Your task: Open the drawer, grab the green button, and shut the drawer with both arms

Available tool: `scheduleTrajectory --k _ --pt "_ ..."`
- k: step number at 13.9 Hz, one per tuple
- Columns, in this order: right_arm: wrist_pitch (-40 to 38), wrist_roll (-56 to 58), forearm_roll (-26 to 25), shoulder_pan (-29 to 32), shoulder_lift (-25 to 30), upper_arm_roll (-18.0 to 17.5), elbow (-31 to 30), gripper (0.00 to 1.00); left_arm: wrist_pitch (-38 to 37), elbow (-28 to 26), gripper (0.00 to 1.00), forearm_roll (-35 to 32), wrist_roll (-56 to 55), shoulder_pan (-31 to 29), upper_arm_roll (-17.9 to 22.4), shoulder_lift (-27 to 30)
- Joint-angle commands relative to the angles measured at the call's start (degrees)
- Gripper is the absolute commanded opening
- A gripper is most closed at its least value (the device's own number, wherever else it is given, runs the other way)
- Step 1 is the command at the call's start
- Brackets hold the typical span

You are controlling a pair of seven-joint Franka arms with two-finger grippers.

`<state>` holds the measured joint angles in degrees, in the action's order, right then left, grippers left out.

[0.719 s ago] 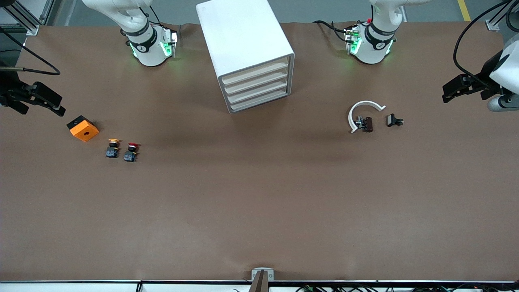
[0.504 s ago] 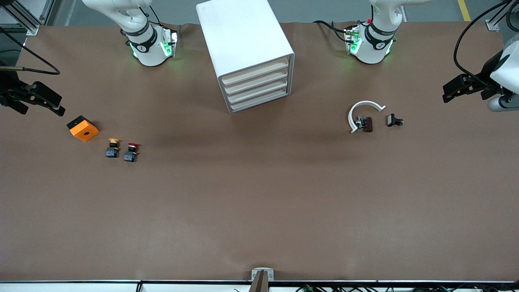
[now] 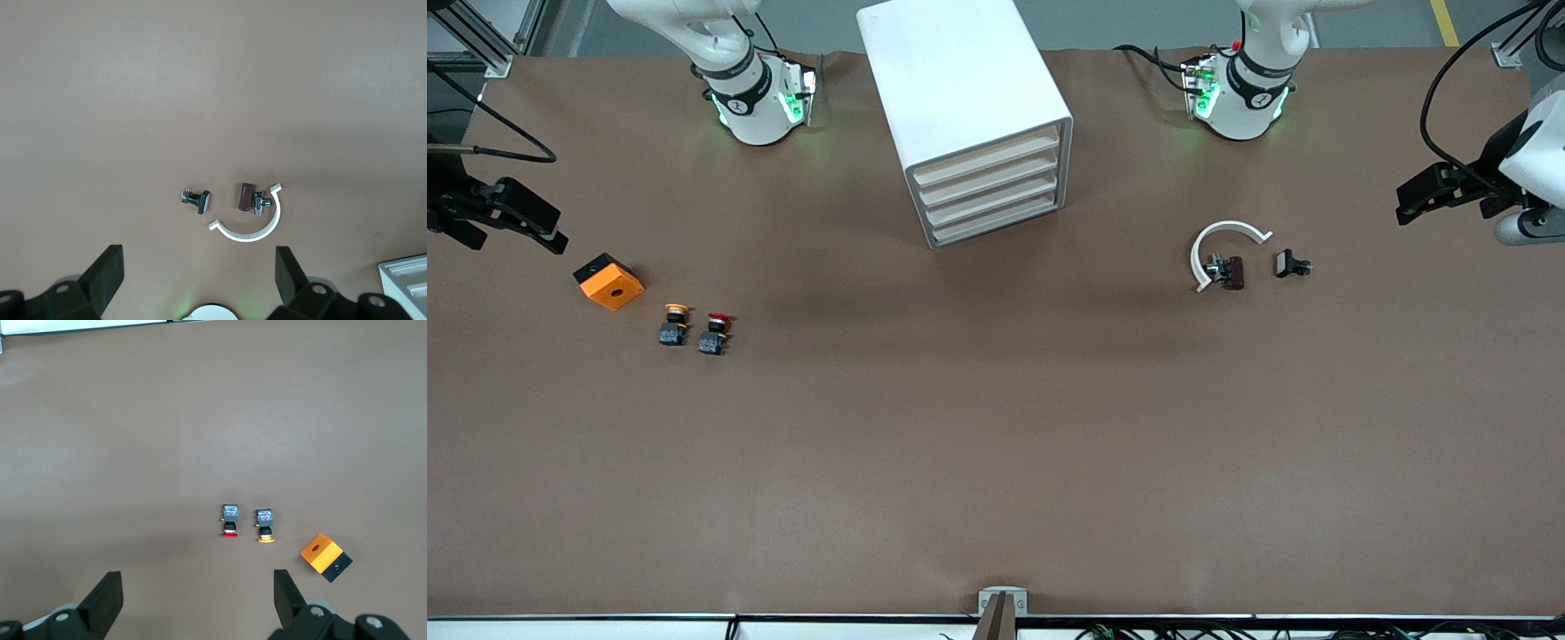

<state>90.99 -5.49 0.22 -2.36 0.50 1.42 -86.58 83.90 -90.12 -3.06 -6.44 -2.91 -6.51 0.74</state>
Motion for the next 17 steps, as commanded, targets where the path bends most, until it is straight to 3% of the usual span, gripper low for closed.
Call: scheduleTrajectory --k 1,5,11,17 --pt "-1.0 -0.5 0.0 0.1 -0.7 -0.1 1.7 1.00 -0.8 0.5 1.00 1.2 -2.2 0.3 -0.4 -2.9" --pt "-1.1 -0.4 0.0 0.2 -0.7 -0.1 1.7 1.00 0.9 -0.6 1.00 7.0 -14.1 0.8 -0.7 -8.7" --pt "-1.1 -0.4 0.0 0.2 -0.7 -0.1 1.8 1.00 7.3 -0.2 1.00 10.4 -31.7 1.6 -5.2 -20.4" --pt "-1.1 -0.4 0.0 0.3 -0.7 -0.1 1.8 1.00 9.3 2.9 1.00 12.6 -56.4 10.2 -5.2 -31.4"
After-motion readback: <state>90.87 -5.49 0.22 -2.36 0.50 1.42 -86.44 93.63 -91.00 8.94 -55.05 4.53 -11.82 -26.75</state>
